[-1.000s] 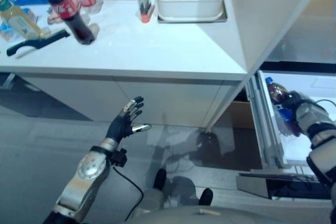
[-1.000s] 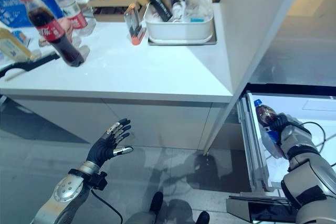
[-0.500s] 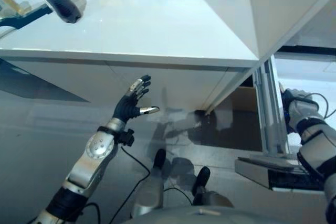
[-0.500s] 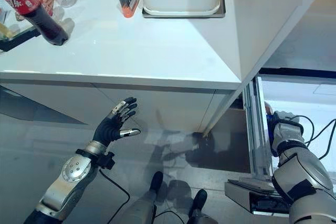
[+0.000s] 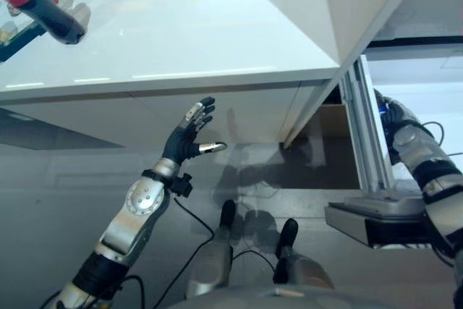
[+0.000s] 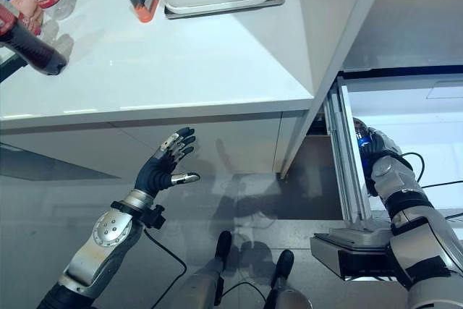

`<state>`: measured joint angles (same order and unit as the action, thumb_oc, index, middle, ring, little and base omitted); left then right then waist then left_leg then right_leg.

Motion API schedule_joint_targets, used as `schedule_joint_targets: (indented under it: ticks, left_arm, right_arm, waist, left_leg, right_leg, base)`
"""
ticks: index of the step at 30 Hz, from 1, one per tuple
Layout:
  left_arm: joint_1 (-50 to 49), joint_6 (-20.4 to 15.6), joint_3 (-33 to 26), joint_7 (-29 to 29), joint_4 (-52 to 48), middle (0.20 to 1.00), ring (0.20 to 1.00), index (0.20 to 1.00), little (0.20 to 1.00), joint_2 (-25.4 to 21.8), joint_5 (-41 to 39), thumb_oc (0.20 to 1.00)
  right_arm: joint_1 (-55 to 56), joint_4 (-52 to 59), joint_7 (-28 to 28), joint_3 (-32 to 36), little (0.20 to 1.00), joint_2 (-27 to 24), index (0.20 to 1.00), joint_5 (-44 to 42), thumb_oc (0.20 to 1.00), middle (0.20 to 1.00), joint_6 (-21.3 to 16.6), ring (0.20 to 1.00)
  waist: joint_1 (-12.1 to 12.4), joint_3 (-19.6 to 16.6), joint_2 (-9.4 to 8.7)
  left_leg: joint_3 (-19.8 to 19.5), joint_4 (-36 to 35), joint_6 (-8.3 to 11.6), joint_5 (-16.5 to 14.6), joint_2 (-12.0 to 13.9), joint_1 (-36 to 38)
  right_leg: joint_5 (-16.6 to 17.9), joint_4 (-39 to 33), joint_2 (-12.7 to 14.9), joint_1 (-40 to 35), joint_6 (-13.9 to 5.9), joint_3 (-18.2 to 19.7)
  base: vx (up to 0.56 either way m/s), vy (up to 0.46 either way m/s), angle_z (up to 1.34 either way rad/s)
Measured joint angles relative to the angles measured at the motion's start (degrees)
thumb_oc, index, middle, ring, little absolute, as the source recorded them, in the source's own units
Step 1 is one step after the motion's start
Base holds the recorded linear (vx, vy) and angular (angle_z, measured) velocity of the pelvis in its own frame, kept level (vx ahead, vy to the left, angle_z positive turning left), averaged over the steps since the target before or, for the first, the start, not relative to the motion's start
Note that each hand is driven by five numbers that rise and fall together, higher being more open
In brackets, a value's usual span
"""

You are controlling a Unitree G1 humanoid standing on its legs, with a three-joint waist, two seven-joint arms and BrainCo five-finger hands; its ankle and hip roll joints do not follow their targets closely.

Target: Take the drinks into the refrigerator

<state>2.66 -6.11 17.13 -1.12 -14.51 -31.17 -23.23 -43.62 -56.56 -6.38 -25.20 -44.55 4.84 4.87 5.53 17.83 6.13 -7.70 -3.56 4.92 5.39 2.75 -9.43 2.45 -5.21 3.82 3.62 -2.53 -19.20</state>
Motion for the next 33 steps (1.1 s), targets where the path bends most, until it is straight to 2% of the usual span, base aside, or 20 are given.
schedule_joint_targets:
  ticks: [5, 7, 9, 11, 14, 15, 16, 21, 27, 33]
  left_arm:
    - [-0.72, 0.22, -0.39, 1.46, -0.08, 1.000, 1.000, 1.000, 1.000, -0.88, -0.01, 1.000]
    - [-2.20, 0.44, -0.62, 2.23, -0.13, 1.000, 1.000, 1.000, 1.000, -1.04, 0.00, 1.000]
    - [-2.77, 0.81, -0.70, 2.74, -0.08, 1.000, 1.000, 1.000, 1.000, -1.15, 0.00, 1.000]
    - [-2.88, 1.29, -1.24, 3.71, -0.17, 1.000, 1.000, 1.000, 1.000, -1.13, 0.01, 1.000]
    - [-4.11, 2.02, -1.86, 4.51, -0.17, 1.000, 1.000, 1.000, 1.000, -1.14, 0.00, 1.000]
    - [-4.74, 2.27, -2.23, 4.93, -0.17, 1.000, 1.000, 1.000, 1.000, -1.13, 0.00, 1.000]
    - [-5.24, 2.69, -2.65, 5.30, -0.17, 1.000, 1.000, 1.000, 1.000, -1.15, 0.00, 1.000]
    - [-6.93, 4.27, -2.78, 6.24, -0.12, 1.000, 1.000, 1.000, 1.000, -1.30, 0.00, 1.000]
    - [-8.82, 4.72, -2.53, 6.68, 0.19, 1.000, 1.000, 1.000, 1.000, -0.97, 0.01, 1.000]
    - [-9.34, 5.31, -2.52, 6.83, 0.75, 1.000, 1.000, 1.000, 1.000, 0.78, 0.02, 1.000]
  right_arm:
    - [9.35, 12.93, -0.45, 11.73, 1.000, -1.16, 1.000, -8.72, 1.000, 1.000, -2.04, 1.000]
    - [15.56, 24.03, -0.34, 20.51, 1.000, -1.09, 1.000, -11.67, 1.000, 1.000, -2.64, 1.000]
    - [16.76, 27.67, -0.41, 22.84, 1.000, -1.21, 1.000, -13.38, 1.000, 1.000, -4.55, 1.000]
    - [21.22, 34.13, -0.47, 28.23, 1.000, -1.33, 1.000, -15.05, 1.000, 1.000, -5.35, 1.000]
    - [24.48, 35.04, -0.53, 33.61, 1.000, -1.55, 1.000, -17.51, 1.000, 1.000, -5.88, 1.000]
    - [25.69, 35.26, -0.34, 34.74, 1.000, -1.91, 1.000, -18.98, 1.000, 1.000, -5.89, 1.000]
    - [27.28, 35.91, -0.31, 36.62, 1.000, -1.90, 1.000, -20.33, 1.000, 1.000, -5.95, 1.000]
    - [31.77, 35.58, -0.51, 41.73, 1.000, -2.88, 1.000, -24.67, 1.000, 1.000, -6.28, 1.000]
    - [35.10, 34.69, -1.38, 47.25, 1.000, -4.90, 1.000, -32.03, 1.000, 1.000, -8.86, 1.000]
    - [39.11, 34.01, -3.13, 53.60, 1.000, -4.02, 1.000, -39.91, 1.000, 1.000, -12.14, 1.000]
  waist:
    - [-0.32, 0.98, -0.30]
    - [-1.55, 0.97, -0.46]
    - [-2.25, 0.98, -0.74]
    - [-3.15, 0.85, -0.97]
    - [-3.52, 0.33, -1.52]
    - [-4.76, 0.04, -1.78]
    - [-4.71, -0.33, -2.16]
    - [-6.99, -4.20, -4.11]
    - [-9.87, -9.38, -4.53]
    - [-11.73, -11.91, -4.33]
  left_leg:
    - [1.25, -0.85, -0.03, -0.01, 0.00, 2.80]
    - [1.43, -1.44, -0.07, -0.01, -0.07, 4.05]
    - [1.58, -1.47, -0.16, -0.07, -0.10, 4.81]
    - [1.78, -1.48, -0.30, -0.18, -0.04, 5.43]
    - [3.02, -1.49, -0.65, -0.54, -0.07, 6.80]
    - [3.14, -1.49, -0.76, -0.77, -0.07, 7.00]
    - [3.60, -1.49, -0.78, -0.78, -0.11, 7.19]
    - [5.89, -1.52, -0.87, -1.45, 0.07, 8.87]
    - [7.92, -1.55, -1.05, -2.53, 0.24, 10.22]
    - [10.48, -1.59, -1.34, -3.69, 0.61, 11.72]
  right_leg:
    - [-0.03, -0.01, 0.14, -1.81, -0.05, 1.20]
    - [-0.17, -0.02, 0.24, -2.81, -0.28, 1.45]
    - [-0.20, -0.02, 0.28, -3.43, -0.32, 1.69]
    - [-0.21, -0.02, 0.27, -3.90, -0.33, 1.91]
    - [-0.08, -0.02, 0.39, -4.55, -0.47, 3.24]
    - [-0.07, -0.02, 0.40, -4.74, -0.50, 3.34]
    - [-0.03, -0.01, 0.44, -4.79, -0.54, 3.74]
    - [0.02, -0.03, 0.41, -5.18, -0.60, 6.12]
    - [0.14, -0.04, 0.32, -5.29, -0.78, 8.34]
    - [0.38, -0.06, 0.18, -5.27, -0.94, 11.20]
  base:
    - [0.06, 0.002, -0.08]
    - [0.09, -0.022, -0.06]
    - [0.10, -0.022, -0.03]
    - [0.09, -0.030, -0.06]
    - [0.09, -0.032, -0.19]
    - [0.08, -0.036, -0.11]
    - [0.08, -0.032, -0.14]
    - [0.06, -0.025, -0.22]
    - [0.04, -0.008, -0.22]
    - [0.03, 0.003, -0.24]
